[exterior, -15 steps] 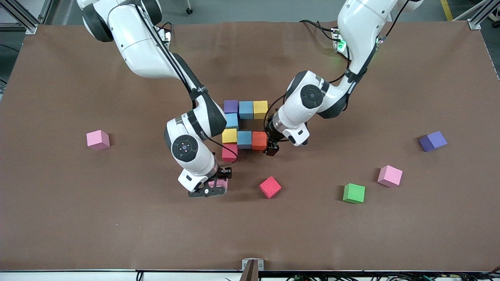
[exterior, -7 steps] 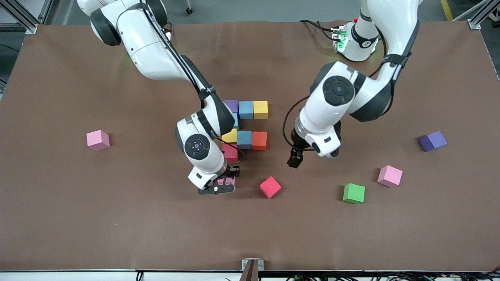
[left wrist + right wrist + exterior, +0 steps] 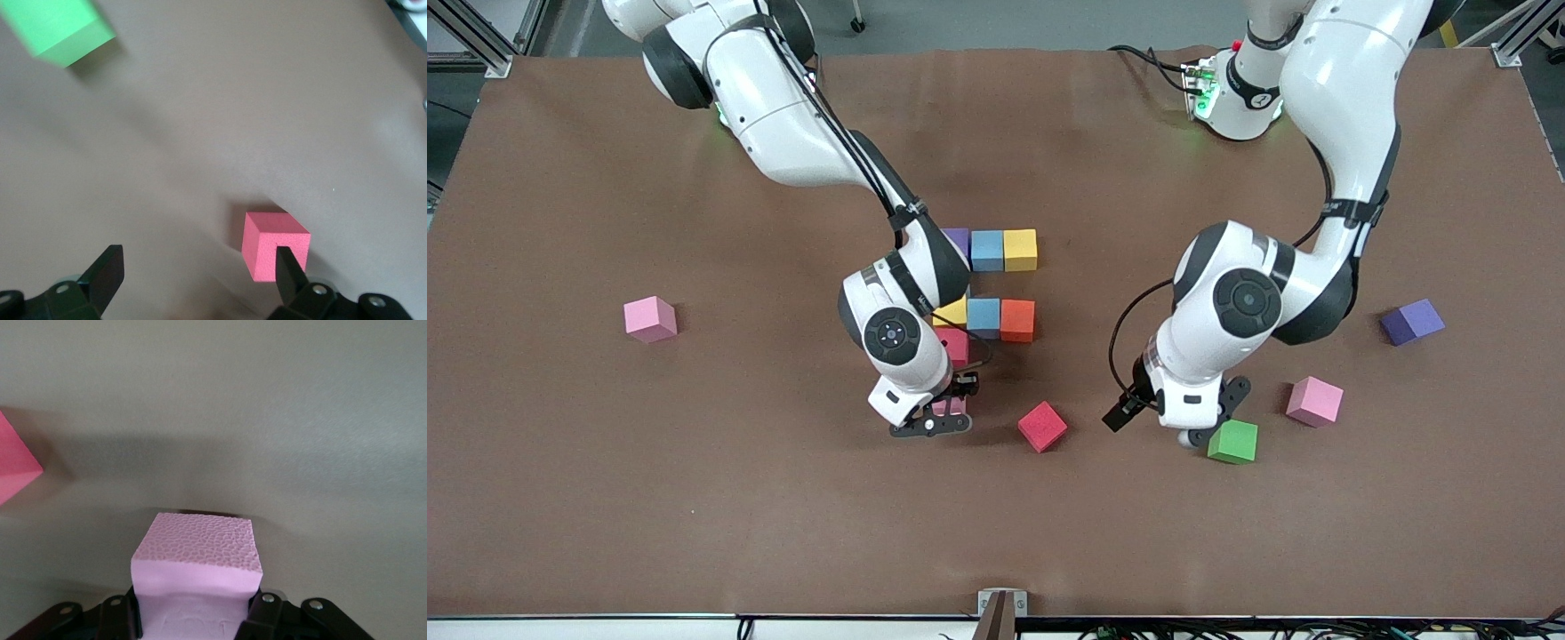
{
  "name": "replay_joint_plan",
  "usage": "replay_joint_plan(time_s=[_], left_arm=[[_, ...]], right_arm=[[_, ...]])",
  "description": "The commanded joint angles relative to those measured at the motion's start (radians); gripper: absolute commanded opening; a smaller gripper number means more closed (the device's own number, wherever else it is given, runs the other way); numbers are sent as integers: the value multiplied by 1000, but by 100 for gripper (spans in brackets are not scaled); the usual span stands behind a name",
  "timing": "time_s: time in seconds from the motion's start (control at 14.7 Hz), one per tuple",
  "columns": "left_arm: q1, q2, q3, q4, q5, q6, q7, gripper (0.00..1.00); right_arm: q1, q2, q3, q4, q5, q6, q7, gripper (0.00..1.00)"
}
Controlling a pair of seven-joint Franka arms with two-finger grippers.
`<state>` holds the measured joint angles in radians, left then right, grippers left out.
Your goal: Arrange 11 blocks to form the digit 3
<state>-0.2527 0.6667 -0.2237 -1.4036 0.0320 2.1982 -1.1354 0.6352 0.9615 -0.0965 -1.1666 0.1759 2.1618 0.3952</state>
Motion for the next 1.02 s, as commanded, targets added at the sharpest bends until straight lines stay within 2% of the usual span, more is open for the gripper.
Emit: replay_joint_plan(time_s=[0.0,0.41,0.68,0.95], left_arm=[[-10,115,-2,141,19,18,111,100],[-48,181,-17,149,2,117,114,100],[-65,208,-17,149,-104,138,105,100],[-80,226,-16,152,-139,140,75,100]], right_arm=[[6,3,-3,-2,5,-3,16,16],[9,2,-3,-24,11,-3,16,18],[26,2,-3,-48,10,-17,16,20],[29,2,-3,-64,11,-22,14,21]])
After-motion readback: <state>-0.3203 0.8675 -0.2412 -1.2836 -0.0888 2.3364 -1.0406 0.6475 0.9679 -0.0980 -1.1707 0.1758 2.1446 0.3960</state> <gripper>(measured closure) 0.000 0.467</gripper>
